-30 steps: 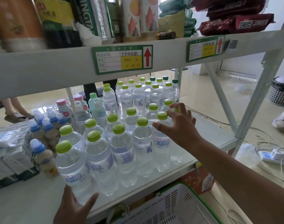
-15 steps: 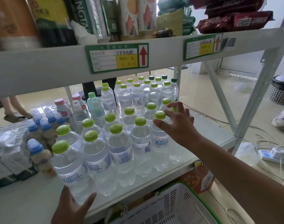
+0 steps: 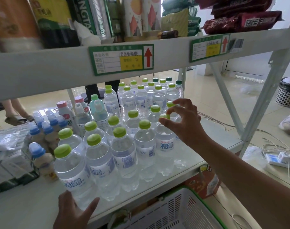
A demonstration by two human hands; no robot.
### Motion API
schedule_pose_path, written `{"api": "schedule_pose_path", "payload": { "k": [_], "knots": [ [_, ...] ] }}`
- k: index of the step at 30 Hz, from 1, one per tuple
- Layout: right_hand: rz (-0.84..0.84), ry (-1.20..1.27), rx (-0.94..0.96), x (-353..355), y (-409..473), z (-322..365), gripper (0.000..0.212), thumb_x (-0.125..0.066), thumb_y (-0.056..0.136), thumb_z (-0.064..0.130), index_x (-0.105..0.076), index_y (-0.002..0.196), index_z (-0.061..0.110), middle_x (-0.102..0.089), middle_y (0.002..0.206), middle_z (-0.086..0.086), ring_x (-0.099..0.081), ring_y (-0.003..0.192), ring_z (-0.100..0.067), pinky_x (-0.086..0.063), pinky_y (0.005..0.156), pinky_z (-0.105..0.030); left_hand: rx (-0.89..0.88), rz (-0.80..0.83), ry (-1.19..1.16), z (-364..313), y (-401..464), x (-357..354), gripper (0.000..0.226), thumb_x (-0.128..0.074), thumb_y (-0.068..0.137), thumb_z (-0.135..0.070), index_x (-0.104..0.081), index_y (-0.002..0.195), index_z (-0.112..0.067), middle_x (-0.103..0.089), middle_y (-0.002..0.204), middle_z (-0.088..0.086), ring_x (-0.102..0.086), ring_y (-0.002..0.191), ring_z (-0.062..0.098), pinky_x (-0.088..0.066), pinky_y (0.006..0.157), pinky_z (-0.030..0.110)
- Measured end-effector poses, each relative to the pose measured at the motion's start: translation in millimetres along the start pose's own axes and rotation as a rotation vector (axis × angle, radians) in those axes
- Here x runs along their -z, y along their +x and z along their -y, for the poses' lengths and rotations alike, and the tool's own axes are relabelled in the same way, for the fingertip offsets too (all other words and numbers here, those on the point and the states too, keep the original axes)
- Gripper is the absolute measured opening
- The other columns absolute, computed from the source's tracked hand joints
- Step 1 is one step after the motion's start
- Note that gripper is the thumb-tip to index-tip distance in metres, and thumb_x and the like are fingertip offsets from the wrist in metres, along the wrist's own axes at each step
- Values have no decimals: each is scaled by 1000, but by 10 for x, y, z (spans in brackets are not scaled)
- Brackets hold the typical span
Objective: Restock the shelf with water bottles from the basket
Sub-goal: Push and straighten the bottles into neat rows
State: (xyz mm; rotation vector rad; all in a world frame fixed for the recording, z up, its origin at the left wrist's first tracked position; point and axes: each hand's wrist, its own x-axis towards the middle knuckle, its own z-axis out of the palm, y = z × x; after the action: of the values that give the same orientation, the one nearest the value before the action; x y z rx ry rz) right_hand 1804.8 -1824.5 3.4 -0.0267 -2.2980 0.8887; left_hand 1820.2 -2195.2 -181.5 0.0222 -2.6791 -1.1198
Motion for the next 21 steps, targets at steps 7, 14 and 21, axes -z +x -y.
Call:
{"api": "schedule_pose_path", "payload": {
  "k": [7, 14, 21],
  "knots": [
    [25, 15, -18, 10, -9, -5, 26, -72, 77, 46, -67, 92, 26, -44, 134, 9, -35, 128, -12, -24, 109, -45, 27, -21, -55, -31, -11, -15, 105, -74, 39, -72, -55, 125, -15, -57, 108, 9, -56, 109, 28, -51, 90, 52],
    [104, -80, 60, 113, 25, -68, 35, -73, 73, 52, -67, 102, 33, -41, 137, 13, -31, 132, -13, -21, 103, -39, 25, -61, -110, -127, -42, -31, 100, -80, 37, -62, -55, 118, -9, -54, 103, 9, -58, 97, 26, -51, 85, 46],
    [85, -62, 55, 42, 11, -89, 32, -72, 75, 49, -66, 98, 28, -44, 131, 11, -34, 127, -12, -22, 97, -36, 64, -148, -135, -256, -125, -40, 78, -77, 43, -50, -51, 105, -11, -45, 96, 4, -51, 81, 22, -44, 77, 39]
  ]
}}
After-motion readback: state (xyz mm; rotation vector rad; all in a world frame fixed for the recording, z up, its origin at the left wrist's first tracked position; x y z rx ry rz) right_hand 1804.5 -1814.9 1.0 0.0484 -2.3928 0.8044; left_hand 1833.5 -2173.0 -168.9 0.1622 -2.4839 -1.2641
